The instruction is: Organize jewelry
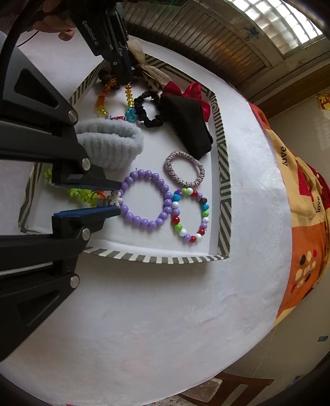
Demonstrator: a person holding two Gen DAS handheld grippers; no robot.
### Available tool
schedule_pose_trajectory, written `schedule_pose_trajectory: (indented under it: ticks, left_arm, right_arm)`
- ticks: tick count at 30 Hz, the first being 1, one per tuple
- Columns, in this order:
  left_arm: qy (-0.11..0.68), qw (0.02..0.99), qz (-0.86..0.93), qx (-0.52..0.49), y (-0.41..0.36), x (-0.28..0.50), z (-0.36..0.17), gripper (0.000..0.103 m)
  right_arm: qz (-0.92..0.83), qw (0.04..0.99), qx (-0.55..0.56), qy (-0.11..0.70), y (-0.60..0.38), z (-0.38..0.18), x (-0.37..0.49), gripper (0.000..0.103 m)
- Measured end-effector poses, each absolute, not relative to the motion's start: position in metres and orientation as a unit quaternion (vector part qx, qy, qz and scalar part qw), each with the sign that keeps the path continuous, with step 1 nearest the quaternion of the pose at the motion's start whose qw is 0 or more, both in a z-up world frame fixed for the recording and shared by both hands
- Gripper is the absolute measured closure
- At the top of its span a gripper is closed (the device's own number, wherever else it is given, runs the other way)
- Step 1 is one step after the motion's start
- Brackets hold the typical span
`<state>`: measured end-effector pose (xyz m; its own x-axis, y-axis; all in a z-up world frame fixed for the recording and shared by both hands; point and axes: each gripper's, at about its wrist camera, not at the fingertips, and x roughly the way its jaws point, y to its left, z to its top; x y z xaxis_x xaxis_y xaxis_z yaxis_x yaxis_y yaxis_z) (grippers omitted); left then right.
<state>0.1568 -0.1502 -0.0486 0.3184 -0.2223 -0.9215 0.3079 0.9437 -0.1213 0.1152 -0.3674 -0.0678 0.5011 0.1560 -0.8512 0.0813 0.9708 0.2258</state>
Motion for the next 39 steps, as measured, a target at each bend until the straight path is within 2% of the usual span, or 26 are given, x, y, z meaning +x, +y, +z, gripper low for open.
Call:
schedule_pose_trajectory:
  ticks: [2, 10, 11, 12, 16, 35, 39]
  left_arm:
    - [0.558, 0.813, -0.162, 0.042, -0.151, 0.157, -0.047, 0.103]
    - [0.545, 0.824, -0.145, 0.04, -0.147, 0.154, -0.042, 0.102]
    - [0.544, 0.826, -0.144, 0.036, -0.145, 0.154, -0.041, 0.096]
    - [0.543, 0.827, -0.142, 0.033, -0.143, 0.153, -0.04, 0.093]
    - [0.539, 0.831, -0.133, 0.029, -0.14, 0.15, -0.035, 0.087]
    - [0.5, 0.859, -0.109, 0.024, -0.126, 0.107, 0.006, 0.087]
    - [0.492, 0.864, -0.105, 0.027, -0.126, 0.097, 0.013, 0.087]
  right_arm:
    - [0.026, 0.858, 0.121, 0.498, -0.367, -0.066, 0.115, 0.087]
    - [0.031, 0.862, 0.135, 0.488, -0.362, -0.055, 0.104, 0.062]
    - [0.031, 0.863, 0.137, 0.486, -0.362, -0.053, 0.101, 0.06]
    - [0.031, 0.865, 0.138, 0.482, -0.362, -0.05, 0.098, 0.057]
    - [0.028, 0.871, 0.139, 0.471, -0.36, -0.041, 0.088, 0.053]
    - [0.025, 0.898, 0.122, 0.422, -0.333, 0.002, 0.048, 0.044]
    - [0.021, 0.903, 0.12, 0.412, -0.328, 0.01, 0.039, 0.039]
